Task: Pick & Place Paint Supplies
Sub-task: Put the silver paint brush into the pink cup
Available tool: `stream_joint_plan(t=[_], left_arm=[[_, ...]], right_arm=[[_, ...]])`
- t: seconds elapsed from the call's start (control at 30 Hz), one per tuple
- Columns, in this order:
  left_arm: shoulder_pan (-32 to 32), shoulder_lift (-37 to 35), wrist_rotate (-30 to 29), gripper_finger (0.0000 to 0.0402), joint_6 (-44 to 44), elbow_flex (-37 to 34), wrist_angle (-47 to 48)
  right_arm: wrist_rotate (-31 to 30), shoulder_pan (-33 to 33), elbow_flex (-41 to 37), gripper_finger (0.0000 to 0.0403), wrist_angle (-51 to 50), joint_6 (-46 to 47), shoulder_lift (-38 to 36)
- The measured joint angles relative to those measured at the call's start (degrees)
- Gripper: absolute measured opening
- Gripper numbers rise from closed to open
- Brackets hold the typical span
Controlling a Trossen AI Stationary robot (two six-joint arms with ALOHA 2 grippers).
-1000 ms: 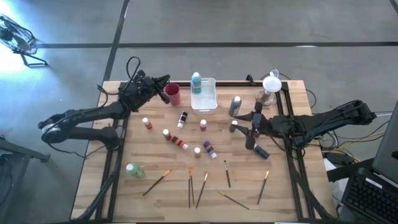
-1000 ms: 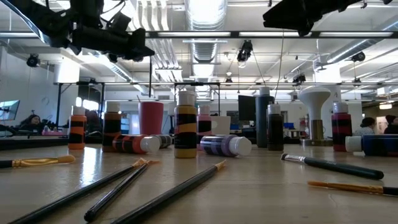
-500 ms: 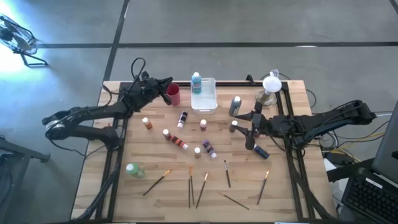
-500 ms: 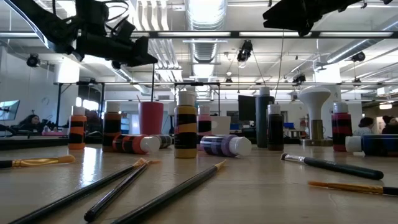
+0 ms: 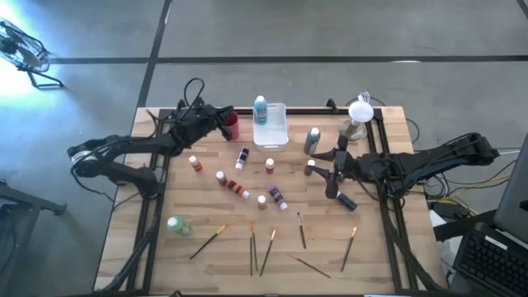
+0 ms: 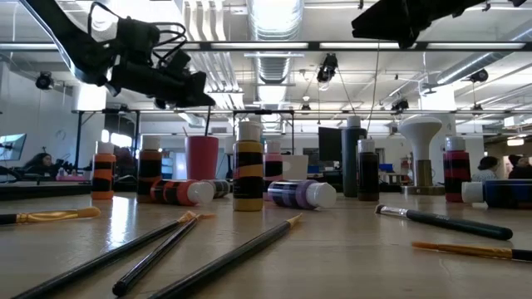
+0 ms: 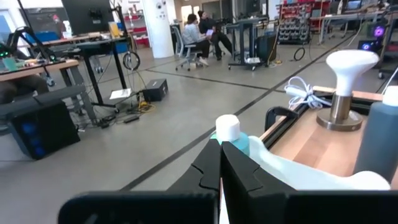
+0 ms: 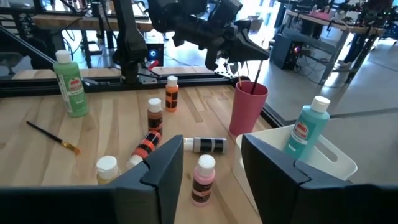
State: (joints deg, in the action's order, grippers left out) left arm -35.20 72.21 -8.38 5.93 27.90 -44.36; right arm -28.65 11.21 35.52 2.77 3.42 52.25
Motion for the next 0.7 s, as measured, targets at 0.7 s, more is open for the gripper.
stream_joint_plan(t=[0.7], left_arm=[[-1.07, 2.47, -0.02, 0.0, -0.46, -0.07, 3.13]], right_arm=[[0.01, 0.02, -0.52, 0.0128, 0.02, 0.0, 0.0]])
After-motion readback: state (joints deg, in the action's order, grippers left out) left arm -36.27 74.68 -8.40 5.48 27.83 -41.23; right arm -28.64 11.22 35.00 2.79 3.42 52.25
